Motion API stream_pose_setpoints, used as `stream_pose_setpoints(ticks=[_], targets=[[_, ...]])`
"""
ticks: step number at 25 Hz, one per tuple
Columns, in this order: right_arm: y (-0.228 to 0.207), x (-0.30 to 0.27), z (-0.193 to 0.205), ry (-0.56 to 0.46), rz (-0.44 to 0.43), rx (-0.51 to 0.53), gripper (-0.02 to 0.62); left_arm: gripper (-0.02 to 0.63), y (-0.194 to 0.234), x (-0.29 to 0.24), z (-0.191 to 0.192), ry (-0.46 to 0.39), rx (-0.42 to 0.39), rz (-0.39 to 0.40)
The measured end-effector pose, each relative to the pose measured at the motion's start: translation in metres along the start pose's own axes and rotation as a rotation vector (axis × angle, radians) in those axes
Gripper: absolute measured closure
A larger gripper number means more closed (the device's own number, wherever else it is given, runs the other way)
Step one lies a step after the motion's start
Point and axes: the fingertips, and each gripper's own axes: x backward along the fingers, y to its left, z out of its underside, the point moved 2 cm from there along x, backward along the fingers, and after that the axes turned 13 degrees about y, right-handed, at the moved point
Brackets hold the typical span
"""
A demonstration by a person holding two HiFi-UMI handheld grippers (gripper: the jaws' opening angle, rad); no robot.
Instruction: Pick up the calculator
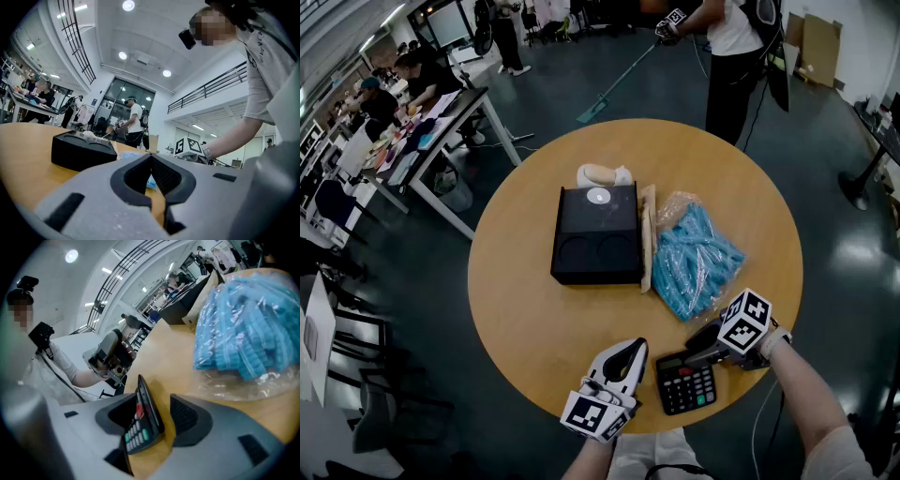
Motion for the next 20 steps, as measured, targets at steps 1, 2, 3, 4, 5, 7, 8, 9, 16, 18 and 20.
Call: stream_pose_setpoints(ticks=[1, 2, 3, 4, 5, 7, 8, 9, 16, 18, 20], targets=[[-0.001, -0.002, -0.002, 0.022, -0.013, 0.009, 0.374, 0.6, 0.0, -0.004, 0.001, -0.002, -0.003, 0.001], [-0.002, -0.003, -0.004, 0.044, -0.027, 0.018, 0.374, 0.6, 0.0, -0.007, 0.001, -0.003, -0.006, 0.002], [-0.001, -0.005, -0.005, 0.067, -0.045, 0.026, 0.374, 0.6, 0.001, -0.01, 0.002, -0.005, -0.009, 0.003], [0.0, -0.007, -0.005, 0.091, -0.064, 0.033, 0.374, 0.6, 0.0, -0.012, 0.002, -0.008, -0.012, 0.003], [0.001, -0.009, -0.004, 0.114, -0.084, 0.039, 0.374, 0.6, 0.0, -0.014, 0.001, -0.012, -0.012, 0.003], [0.006, -0.014, -0.002, 0.156, -0.126, 0.05, 0.377, 0.6, -0.001, -0.016, 0.0, -0.023, -0.004, 0.005], [0.009, -0.015, -0.001, 0.169, -0.147, 0.057, 0.39, 0.6, -0.001, -0.017, 0.0, -0.028, 0.001, 0.007], [0.01, -0.016, -0.001, 0.17, -0.164, 0.061, 0.401, 0.6, -0.002, -0.019, 0.0, -0.033, 0.006, 0.009], [0.007, -0.018, -0.002, 0.151, -0.211, 0.034, 0.527, 0.6, 0.0, -0.016, 0.006, -0.02, 0.013, 0.014], [0.009, -0.016, 0.003, 0.136, -0.216, 0.021, 0.531, 0.6, 0.005, -0.01, 0.004, -0.02, 0.019, 0.001], [0.012, -0.012, 0.006, 0.101, -0.212, -0.001, 0.534, 0.6, 0.01, -0.004, 0.002, -0.019, 0.024, -0.015]])
